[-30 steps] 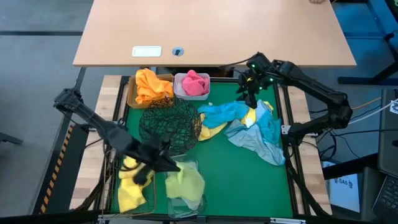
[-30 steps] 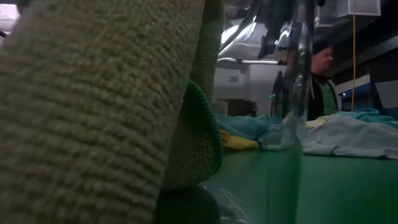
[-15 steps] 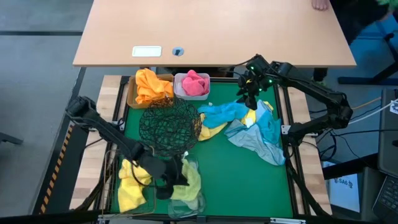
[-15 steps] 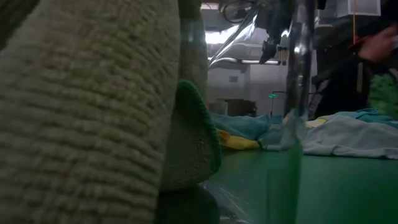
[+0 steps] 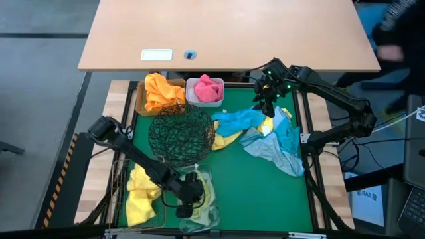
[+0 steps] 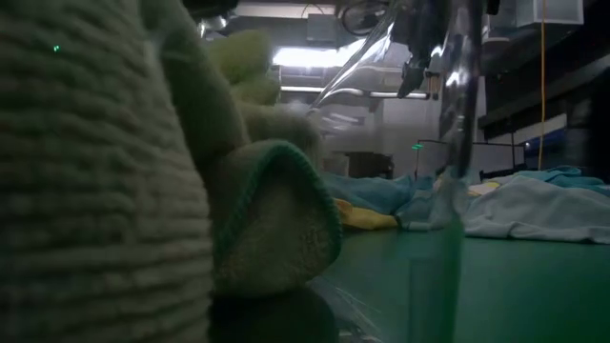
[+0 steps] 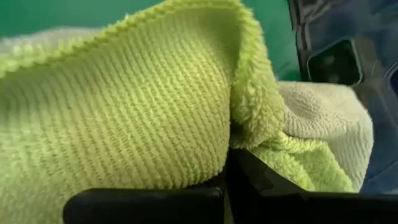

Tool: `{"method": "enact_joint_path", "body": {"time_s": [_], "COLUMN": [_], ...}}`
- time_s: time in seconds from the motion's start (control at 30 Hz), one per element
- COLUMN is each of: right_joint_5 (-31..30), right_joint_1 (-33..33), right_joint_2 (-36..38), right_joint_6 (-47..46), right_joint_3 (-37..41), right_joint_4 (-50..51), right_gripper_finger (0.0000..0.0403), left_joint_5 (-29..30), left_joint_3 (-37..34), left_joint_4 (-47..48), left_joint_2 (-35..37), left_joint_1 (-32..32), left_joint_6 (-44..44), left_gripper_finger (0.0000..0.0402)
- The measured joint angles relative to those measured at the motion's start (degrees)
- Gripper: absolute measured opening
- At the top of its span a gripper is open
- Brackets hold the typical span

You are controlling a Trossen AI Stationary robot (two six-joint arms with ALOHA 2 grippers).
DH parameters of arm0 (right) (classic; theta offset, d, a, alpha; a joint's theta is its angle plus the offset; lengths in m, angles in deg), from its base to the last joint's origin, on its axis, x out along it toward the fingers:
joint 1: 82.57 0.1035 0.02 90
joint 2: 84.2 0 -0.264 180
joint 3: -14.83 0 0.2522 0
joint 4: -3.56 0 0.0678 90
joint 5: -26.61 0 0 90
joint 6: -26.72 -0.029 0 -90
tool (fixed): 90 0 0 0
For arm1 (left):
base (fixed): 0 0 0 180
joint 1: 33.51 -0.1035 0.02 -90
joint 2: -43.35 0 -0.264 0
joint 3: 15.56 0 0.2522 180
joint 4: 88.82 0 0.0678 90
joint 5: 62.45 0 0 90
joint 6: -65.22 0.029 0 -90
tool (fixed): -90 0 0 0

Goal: Sort microfiber towel by color & place in baskets
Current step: Put the light green microfiber towel into the transparent bin

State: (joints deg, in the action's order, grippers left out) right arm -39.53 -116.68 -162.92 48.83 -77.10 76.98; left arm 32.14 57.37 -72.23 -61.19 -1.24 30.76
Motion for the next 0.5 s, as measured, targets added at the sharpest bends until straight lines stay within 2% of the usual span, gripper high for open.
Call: {"method": "enact_joint_path", "body": {"time_s": [0.2, 0.33, 0.5], "right_joint_5": [0.0, 0.0, 0.1], "right_joint_1": [0.0, 0.0, 0.0], "right_joint_2": [0.0, -0.1, -0.5], "right_joint_6": [0.0, 0.4, 0.7], "right_joint_3": [0.0, 0.0, 0.4], "right_joint_4": [0.1, 0.0, -0.3], "right_gripper_finger": [0.0188, 0.0188, 0.0188], "left_joint_5": [-0.5, -0.7, -0.7], "left_joint_3": [0.0, 0.0, 0.0], "left_joint_4": [0.4, 0.5, 0.6], "left_joint_2": [-0.3, -0.3, -0.3], "left_joint_1": [-0.1, -0.1, -0.2], "left_joint_6": [-0.4, -5.8, -10.4], "left_gripper_finger": [0.0, 0.0003, 0.0041]}}
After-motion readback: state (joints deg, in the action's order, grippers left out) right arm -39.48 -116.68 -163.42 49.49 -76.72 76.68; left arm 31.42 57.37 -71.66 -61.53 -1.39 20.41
